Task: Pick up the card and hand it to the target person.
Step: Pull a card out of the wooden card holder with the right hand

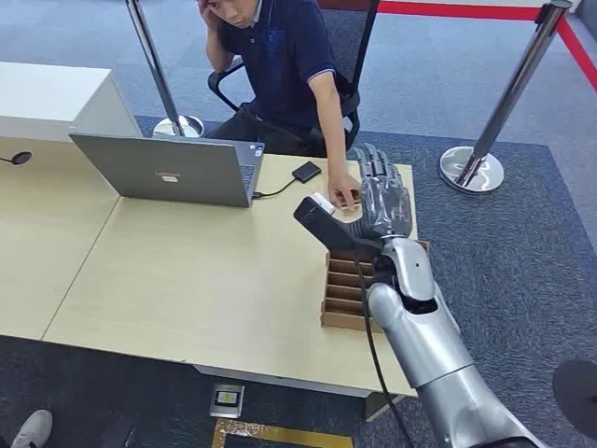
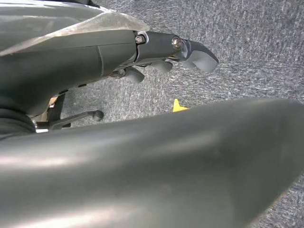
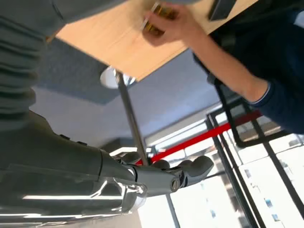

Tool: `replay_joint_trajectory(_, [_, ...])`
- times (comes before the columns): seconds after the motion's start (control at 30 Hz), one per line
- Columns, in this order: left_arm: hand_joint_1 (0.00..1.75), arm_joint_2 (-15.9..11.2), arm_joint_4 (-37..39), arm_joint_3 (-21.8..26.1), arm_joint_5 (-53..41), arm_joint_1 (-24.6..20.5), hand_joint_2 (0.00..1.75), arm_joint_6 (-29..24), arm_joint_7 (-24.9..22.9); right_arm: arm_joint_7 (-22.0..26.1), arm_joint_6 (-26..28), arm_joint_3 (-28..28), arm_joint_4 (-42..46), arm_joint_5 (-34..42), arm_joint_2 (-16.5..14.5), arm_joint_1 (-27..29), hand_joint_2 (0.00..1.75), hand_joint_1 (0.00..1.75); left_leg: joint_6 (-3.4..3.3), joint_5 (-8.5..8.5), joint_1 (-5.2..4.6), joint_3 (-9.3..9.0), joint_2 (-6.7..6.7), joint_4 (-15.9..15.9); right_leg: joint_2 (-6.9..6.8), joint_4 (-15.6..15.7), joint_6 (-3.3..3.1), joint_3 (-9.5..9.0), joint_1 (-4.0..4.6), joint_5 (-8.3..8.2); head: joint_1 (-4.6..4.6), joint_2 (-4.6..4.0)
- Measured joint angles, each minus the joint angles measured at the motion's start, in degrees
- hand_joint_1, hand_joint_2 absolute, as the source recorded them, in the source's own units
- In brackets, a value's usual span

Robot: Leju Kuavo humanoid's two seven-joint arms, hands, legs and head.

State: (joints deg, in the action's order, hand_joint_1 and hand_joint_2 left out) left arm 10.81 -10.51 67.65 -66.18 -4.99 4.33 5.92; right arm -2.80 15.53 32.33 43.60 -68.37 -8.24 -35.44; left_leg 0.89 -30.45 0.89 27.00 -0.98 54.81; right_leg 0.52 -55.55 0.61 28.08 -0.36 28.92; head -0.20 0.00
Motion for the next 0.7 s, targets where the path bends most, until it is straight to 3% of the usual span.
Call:
replay_joint_trajectory(0.23, [0.00,-0.1,0.0,0.0,-0.1,0.0,0.00,0.0,0.0,-1.8,-2.6,4.0,2.2,-9.7,2.4,0.1,1.75,0.00,0.00,0.00,0.00,0.00,0.00,0.0,0.00,0.0,0.00,0.00,0.00,0.00,0.00,0.00])
replay_joint_trajectory(0.53, [0.00,-0.3,0.0,0.1,0.2,0.0,0.00,0.0,0.2,0.5,-4.6,5.4,2.7,-8.1,3.1,-0.1,1.75,0.00,0.00,0.00,0.00,0.00,0.00,0.0,0.00,0.0,0.00,-0.01,0.00,0.00,-0.01,0.00])
replay_joint_trajectory(0.6, [0.00,-0.3,0.0,0.1,0.2,0.0,0.00,0.0,0.3,0.9,-4.5,5.4,2.6,-7.1,3.0,-0.1,1.75,0.15,0.00,0.00,0.00,0.00,0.00,0.0,0.00,0.0,0.00,-0.01,0.00,0.00,-0.01,0.00])
replay_joint_trajectory(0.63, [0.00,-0.3,0.0,0.1,0.2,0.0,0.00,0.0,0.3,1.0,-4.5,5.4,2.6,-6.8,3.0,0.0,1.75,0.36,0.00,0.00,0.00,0.00,0.00,0.0,0.00,0.0,0.00,-0.01,0.00,0.00,-0.01,0.00])
replay_joint_trajectory(0.7, [0.00,-0.3,0.0,0.1,0.2,0.0,0.00,0.0,0.3,1.1,-4.4,5.4,2.5,-5.9,2.9,0.1,1.75,1.00,0.00,0.00,0.00,0.01,0.00,0.0,0.00,0.0,0.00,0.00,0.00,0.00,0.00,0.00])
